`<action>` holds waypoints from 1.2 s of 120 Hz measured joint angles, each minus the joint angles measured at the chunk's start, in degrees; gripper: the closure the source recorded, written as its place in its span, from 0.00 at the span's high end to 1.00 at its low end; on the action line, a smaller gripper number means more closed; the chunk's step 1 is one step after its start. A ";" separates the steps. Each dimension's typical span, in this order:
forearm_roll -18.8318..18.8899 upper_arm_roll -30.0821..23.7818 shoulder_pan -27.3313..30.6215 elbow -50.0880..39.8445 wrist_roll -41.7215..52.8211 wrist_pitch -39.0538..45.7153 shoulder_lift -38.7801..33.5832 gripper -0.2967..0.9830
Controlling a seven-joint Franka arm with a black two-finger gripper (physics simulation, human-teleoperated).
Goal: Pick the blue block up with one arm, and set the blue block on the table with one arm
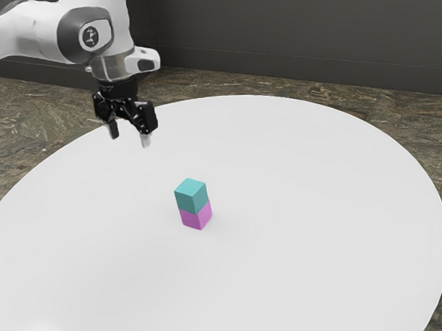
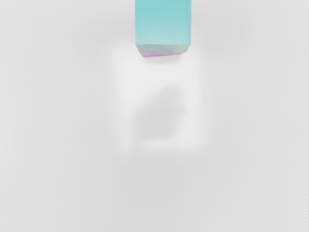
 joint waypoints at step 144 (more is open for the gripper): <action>-0.59 -1.50 1.83 4.70 2.24 29.07 28.03 0.77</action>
